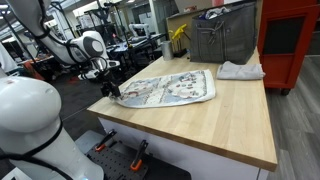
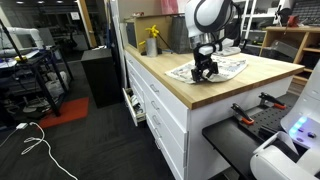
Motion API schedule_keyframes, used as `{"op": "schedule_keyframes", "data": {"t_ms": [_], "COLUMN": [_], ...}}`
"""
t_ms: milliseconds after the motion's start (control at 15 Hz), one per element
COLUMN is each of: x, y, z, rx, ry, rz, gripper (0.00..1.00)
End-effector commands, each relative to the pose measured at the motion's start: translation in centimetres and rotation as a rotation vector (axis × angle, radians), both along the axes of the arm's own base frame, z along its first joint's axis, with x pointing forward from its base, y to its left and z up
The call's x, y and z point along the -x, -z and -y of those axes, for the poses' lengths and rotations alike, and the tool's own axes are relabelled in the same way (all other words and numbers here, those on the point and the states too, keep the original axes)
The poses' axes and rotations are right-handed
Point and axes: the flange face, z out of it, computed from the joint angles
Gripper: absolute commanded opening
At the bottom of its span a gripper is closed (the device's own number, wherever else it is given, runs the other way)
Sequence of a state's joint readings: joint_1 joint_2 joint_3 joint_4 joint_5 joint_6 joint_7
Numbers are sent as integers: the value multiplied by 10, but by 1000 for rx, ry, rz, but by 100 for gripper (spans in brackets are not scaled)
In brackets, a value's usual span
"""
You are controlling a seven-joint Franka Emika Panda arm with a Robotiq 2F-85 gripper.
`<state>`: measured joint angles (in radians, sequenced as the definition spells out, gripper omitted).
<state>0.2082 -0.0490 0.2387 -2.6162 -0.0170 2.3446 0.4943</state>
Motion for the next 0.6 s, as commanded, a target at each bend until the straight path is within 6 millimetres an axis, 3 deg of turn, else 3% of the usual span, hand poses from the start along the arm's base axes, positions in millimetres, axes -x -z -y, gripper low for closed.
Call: {"op": "schedule_keyframes", "data": {"t_ms": [0, 200, 267, 333, 400, 533], "x": [7, 10, 12, 13, 14, 15], "y": [-35, -49, -53, -56, -59, -63], "z": [11, 14, 13, 13, 12, 10], "rx": [3, 34, 40, 41, 40, 41], "ry": [21, 4, 0, -5, -8, -13], "rz": [10, -11, -20, -23, -27, -31], "gripper": [0, 0, 8, 27, 5, 1]}}
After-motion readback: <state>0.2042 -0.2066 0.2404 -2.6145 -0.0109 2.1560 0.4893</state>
